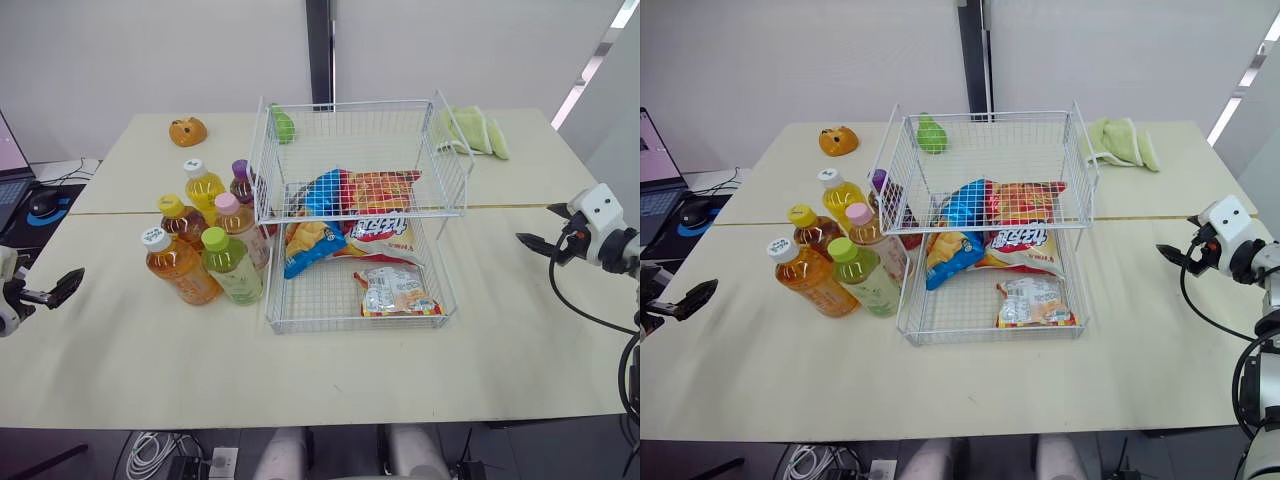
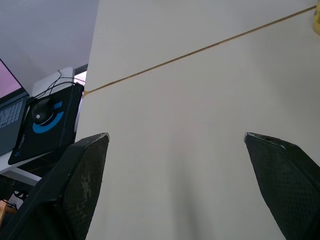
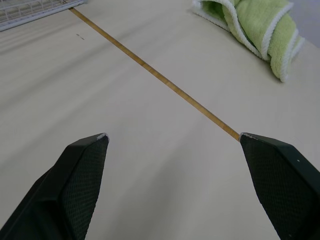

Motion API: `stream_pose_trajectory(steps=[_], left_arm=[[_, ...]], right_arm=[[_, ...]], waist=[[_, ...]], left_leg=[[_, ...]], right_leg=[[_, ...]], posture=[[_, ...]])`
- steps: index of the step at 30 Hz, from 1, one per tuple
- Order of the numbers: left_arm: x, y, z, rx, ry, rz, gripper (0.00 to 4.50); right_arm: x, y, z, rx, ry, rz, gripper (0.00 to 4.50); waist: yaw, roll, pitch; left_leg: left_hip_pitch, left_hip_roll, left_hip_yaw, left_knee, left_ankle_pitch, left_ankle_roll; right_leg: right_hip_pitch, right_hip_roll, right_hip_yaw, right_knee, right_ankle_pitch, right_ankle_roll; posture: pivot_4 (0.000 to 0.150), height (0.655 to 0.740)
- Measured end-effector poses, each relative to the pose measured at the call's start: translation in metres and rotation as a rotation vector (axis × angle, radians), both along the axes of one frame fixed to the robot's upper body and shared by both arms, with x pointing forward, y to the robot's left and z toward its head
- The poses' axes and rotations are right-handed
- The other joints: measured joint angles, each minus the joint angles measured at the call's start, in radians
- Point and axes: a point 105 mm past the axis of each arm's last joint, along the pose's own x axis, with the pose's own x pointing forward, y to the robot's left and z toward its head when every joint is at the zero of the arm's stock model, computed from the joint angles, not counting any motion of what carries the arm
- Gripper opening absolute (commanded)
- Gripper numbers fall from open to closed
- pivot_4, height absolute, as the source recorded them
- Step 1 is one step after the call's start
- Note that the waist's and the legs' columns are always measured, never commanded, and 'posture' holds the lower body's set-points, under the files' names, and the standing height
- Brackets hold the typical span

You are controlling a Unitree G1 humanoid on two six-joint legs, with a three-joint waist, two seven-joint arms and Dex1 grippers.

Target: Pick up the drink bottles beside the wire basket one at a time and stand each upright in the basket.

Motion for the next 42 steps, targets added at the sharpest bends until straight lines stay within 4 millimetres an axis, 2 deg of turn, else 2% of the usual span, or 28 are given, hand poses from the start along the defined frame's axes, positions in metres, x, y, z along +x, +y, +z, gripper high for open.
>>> stream_pose_trajectory(steps=[18,26,32,35,38,41,42], left_arm=[[0.000,0.007,0.002,0.005,-0.011,0.016,4.50],[0.000,0.017,0.005,0.046,-0.040,0.107,4.50],[0.006,0.008,0.008,0.021,-0.044,0.044,4.50],[0.005,0.004,0.007,-0.008,-0.043,0.005,4.50],[0.000,0.007,0.004,-0.019,-0.044,0.018,4.50],[-0.004,0.006,-0.005,-0.046,-0.049,0.038,4.50],[-0.005,0.004,-0.010,-0.056,-0.046,0.037,4.50]], right_arm=[[0.000,-0.011,0.001,-0.027,-0.016,-0.072,4.48],[-0.001,-0.016,0.003,-0.044,-0.021,-0.086,4.48],[-0.004,-0.013,0.006,0.008,-0.009,-0.047,4.48],[-0.004,-0.006,0.017,0.080,-0.022,0.005,4.48],[0.001,0.010,0.050,0.127,-0.109,0.095,4.48],[0.003,0.040,0.089,0.182,-0.192,0.232,4.48],[0.001,0.058,0.105,0.206,-0.217,0.310,4.48]], waist=[[0.000,0.000,0.000],[0.000,0.000,0.000],[0.000,0.000,0.000],[-0.004,0.000,0.000],[-0.009,0.001,0.001],[-0.008,0.001,0.001],[-0.007,0.001,0.001]], left_leg=[[0.000,0.000,0.000,0.000,0.000,0.000],[0.000,0.000,0.000,0.000,0.000,0.000],[0.000,0.000,0.000,0.000,0.000,0.000],[0.000,0.000,0.000,0.000,0.000,0.000],[0.001,0.000,0.001,0.000,0.000,0.000],[0.000,0.001,0.000,0.000,0.000,0.000],[0.000,0.001,-0.001,0.000,0.000,0.000]], right_leg=[[0.000,0.000,0.000,0.000,0.000,0.000],[0.000,0.000,0.000,0.000,0.000,0.000],[0.000,0.000,0.000,0.000,0.000,0.000],[0.000,0.000,0.000,0.000,0.000,0.000],[0.000,0.000,0.001,0.001,0.000,0.000],[0.000,0.000,0.000,0.001,0.000,0.000],[0.000,0.000,0.000,0.001,0.000,0.000]], posture=[[0.150,0.7400],[0.150,0.7400],[0.150,0.7400],[0.150,0.7400],[0.150,0.7400],[0.150,0.7400],[0.150,0.7400]])
